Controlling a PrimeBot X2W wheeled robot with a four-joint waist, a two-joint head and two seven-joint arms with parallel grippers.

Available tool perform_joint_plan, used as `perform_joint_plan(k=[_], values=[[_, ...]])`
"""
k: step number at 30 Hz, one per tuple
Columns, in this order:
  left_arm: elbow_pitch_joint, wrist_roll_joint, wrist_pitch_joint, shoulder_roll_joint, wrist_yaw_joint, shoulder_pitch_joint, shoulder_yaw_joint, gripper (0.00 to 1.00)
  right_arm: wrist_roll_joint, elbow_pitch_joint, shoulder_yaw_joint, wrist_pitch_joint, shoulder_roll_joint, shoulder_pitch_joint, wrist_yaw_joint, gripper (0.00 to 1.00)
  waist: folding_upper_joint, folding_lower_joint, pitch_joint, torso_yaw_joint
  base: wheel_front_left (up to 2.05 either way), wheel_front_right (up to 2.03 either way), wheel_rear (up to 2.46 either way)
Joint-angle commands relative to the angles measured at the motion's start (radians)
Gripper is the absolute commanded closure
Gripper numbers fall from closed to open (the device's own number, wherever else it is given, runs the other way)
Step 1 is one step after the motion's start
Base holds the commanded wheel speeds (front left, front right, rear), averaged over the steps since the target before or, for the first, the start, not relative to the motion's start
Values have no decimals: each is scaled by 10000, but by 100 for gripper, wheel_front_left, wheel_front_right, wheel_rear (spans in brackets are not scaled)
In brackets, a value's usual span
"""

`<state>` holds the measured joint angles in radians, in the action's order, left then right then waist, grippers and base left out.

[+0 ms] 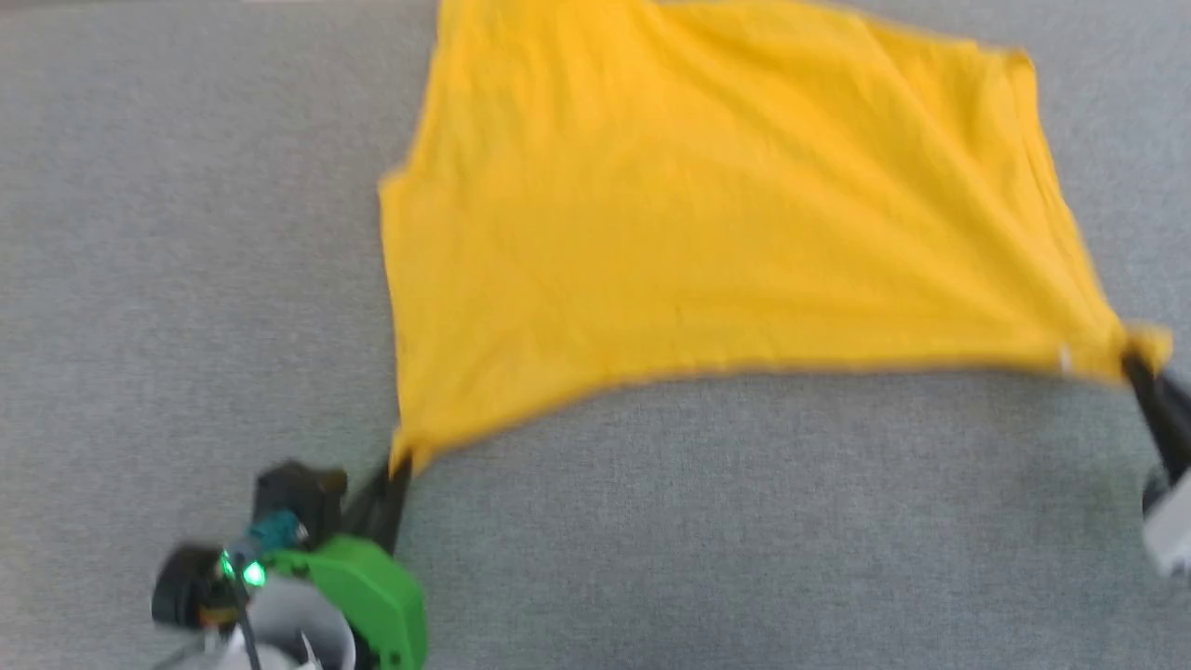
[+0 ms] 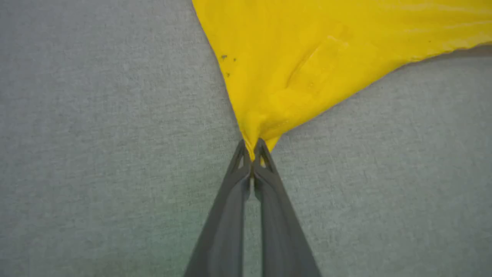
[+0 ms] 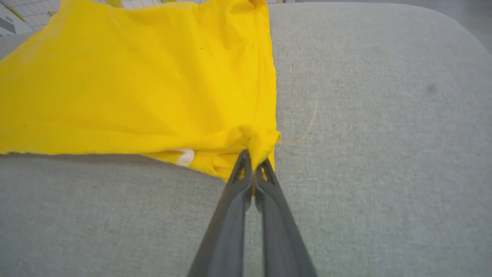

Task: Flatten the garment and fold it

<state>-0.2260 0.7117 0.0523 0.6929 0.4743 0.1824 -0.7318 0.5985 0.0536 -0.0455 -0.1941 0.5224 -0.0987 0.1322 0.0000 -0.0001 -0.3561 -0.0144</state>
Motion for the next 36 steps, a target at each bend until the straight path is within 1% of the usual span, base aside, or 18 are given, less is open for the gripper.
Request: perform_joint_plan(k=[1,5,8,10,20,23,28,32,36], values=[[82,193,273,173,-131,-262,-129,100,-86,-72,-145,-93,-117,417,-15,100,0,1,506,133,0,0,0],[30,891,1110,290,-309,-857,-474,100,-72,-195,-257,-597,-294,1646,-15,100,0,1,900,227,0,0,0],[-49,1528,1890,515,-361,-1404,-705,100,22,-338,-254,-1054,-339,2463,-15,100,0,1,1186,245,0,0,0],[-143,1844,2216,647,-320,-1707,-772,100,28,-432,-258,-1304,-313,2905,-15,100,0,1,1352,261,0,0,0],[-900,3178,3138,1134,-299,-2922,-897,100,327,-960,-346,-2860,-276,4507,-15,100,0,1,1914,276,0,0,0],[-1078,3356,3049,1246,-226,-3172,-783,100,360,-1145,-562,-3089,-386,4857,-15,100,0,1,2039,306,0,0,0],[-1280,3274,2401,1394,-144,-3359,-402,100,129,-1441,-944,-2926,-606,5054,-15,100,0,1,2179,296,0,0,0],[-1451,2707,1756,1614,-55,-3002,-5,100,-80,-1702,-1176,-2592,-670,4858,-15,100,0,1,2207,273,0,0,0],[-1667,1957,1426,1778,-126,-2153,247,100,-214,-1922,-1372,-2249,-608,4319,-15,100,0,1,2006,219,0,0,0]])
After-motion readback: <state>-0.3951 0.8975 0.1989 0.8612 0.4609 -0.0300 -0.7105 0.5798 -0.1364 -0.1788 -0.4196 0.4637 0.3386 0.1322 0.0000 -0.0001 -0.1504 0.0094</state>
